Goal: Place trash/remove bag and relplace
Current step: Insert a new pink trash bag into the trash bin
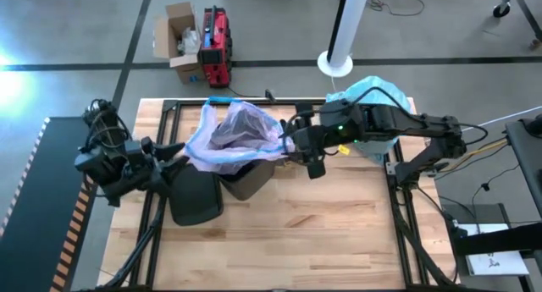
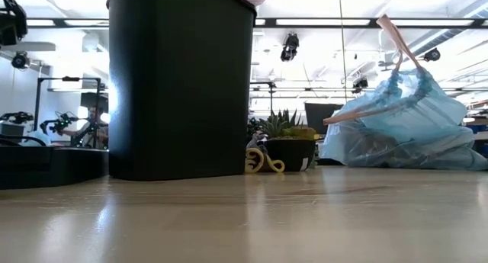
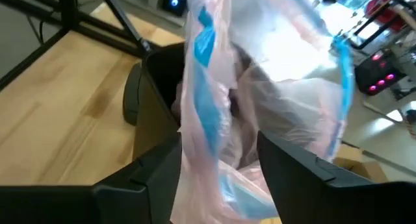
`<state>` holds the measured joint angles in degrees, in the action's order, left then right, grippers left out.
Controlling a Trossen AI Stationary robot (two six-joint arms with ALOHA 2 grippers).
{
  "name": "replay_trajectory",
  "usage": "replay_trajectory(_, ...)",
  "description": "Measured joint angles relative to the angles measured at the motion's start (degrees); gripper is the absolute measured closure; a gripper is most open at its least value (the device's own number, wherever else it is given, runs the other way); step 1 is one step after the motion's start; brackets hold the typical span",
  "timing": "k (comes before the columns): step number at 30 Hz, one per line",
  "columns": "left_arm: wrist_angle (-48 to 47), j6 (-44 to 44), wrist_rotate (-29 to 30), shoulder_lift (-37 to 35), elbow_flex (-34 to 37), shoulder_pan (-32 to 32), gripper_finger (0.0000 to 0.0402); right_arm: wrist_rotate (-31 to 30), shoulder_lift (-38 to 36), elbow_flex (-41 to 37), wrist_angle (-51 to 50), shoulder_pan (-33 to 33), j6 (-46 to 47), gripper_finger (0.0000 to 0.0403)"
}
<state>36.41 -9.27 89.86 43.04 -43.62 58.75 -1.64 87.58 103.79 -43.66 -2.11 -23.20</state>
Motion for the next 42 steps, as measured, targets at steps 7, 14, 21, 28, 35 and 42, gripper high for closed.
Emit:
replay_trajectory(7, -0.42, 8.33, 0.0, 1.3, 6.7, -4.9, 0.0197, 0.04, -2.76, 0.08, 3.27, 0.0, 2.32, 0.0213)
replay_trajectory(14, -0.32, 11.76, -1.62, 4.37, 9.26, -13.8, 0.0219, 2.46, 0.62, 0.09, 13.64, -0.02, 7.04, 0.0215)
replay_trajectory(21, -0.57, 11.9, -6.88, 8.43, 6.78, -18.08, 0.0244, 8.07, 6.92, 0.07, 20.83, -0.02, 10.38, 0.0224)
replay_trajectory(28, -0.64, 12.32, -6.42, 11.94, 4.19, -18.91, 0.0259, 12.16, 10.84, 0.02, 20.77, 0.02, 13.81, 0.0248)
replay_trajectory(35, -3.06, 4.57, -6.28, 10.03, -3.28, -14.7, 0.0226, 12.15, 10.06, 0.0, 13.22, 0.42, 11.48, 0.0355)
replay_trajectory(42, -17.57, 8.05, -5.93, 7.59, -11.53, -7.93, 0.0184, 6.42, 7.61, 0.09, 8.53, 2.89, 10.59, 0.0392)
